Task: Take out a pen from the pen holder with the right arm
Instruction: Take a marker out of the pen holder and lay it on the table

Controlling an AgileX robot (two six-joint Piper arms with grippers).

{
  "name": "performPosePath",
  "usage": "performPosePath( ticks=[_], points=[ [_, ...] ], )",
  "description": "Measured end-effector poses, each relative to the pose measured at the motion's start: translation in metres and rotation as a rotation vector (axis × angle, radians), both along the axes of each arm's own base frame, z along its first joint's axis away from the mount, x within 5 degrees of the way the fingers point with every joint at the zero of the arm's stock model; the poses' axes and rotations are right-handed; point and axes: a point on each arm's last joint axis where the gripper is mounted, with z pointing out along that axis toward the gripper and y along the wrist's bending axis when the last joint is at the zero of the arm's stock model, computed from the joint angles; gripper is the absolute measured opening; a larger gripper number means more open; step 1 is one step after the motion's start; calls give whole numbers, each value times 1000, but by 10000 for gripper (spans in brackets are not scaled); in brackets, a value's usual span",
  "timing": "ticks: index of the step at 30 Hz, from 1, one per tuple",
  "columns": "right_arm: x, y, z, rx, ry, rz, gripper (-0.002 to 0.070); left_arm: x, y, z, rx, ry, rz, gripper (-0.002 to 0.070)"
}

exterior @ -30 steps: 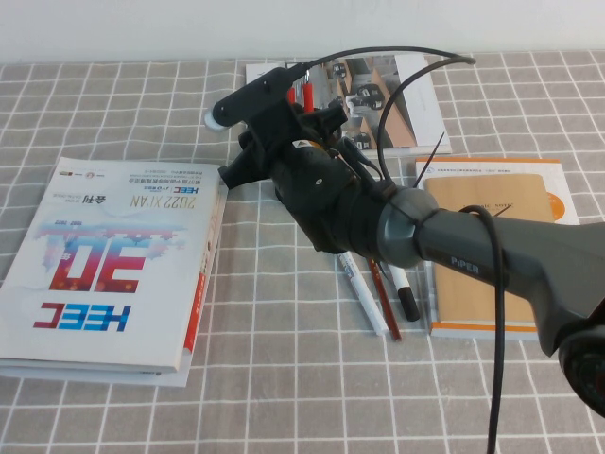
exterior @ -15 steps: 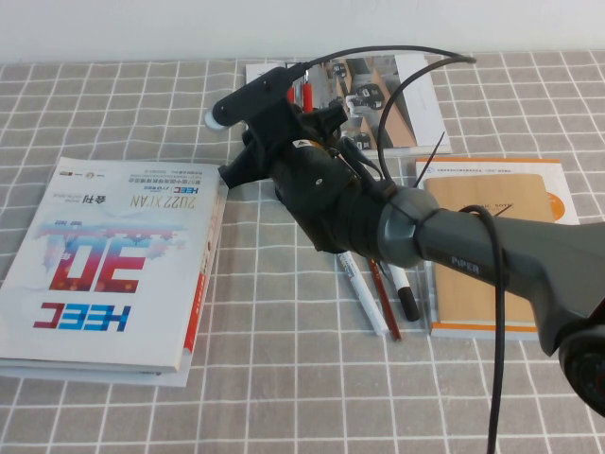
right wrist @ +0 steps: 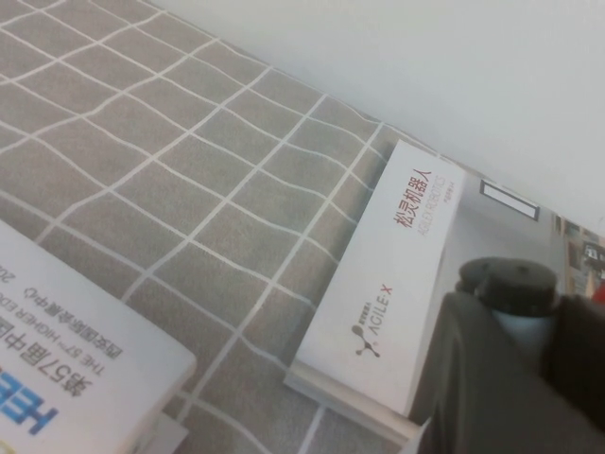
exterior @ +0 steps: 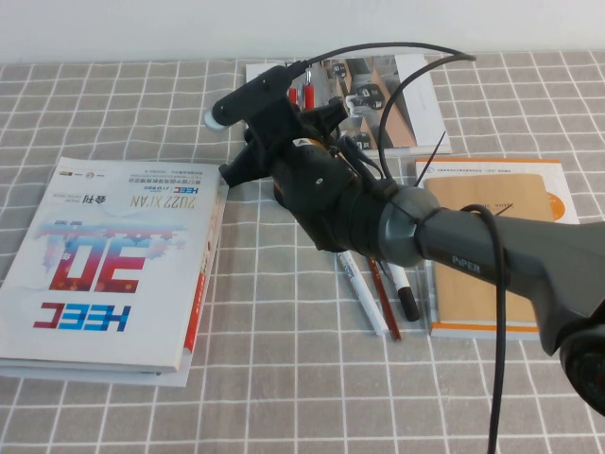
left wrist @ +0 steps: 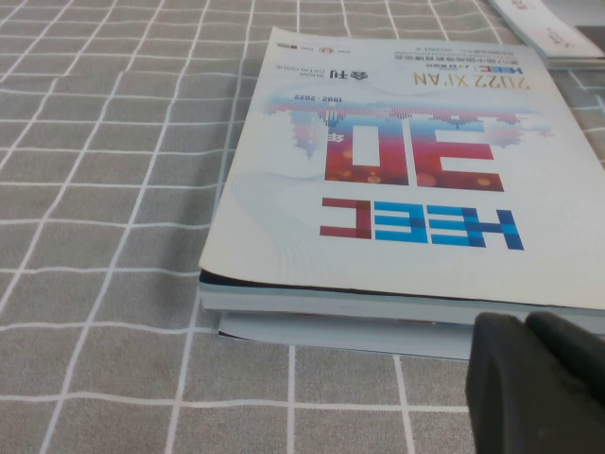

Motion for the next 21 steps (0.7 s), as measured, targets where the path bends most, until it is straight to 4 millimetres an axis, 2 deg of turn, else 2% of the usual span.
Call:
performPosePath(
  ticks=[6, 12, 16, 21],
  points=[
    [-1, -1, 10, -3, -18, 5, 102, 0, 0, 0, 0, 0, 0, -5],
    [-5, -6, 33, -8, -52, 8, 102, 0, 0, 0, 0, 0, 0, -5],
    [-10, -12, 52, -13, -51, -2, 101, 0, 0, 0, 0, 0, 0, -5],
    [-20, -22, 90, 7, -82, 1, 101, 0, 0, 0, 0, 0, 0, -5]
  ],
)
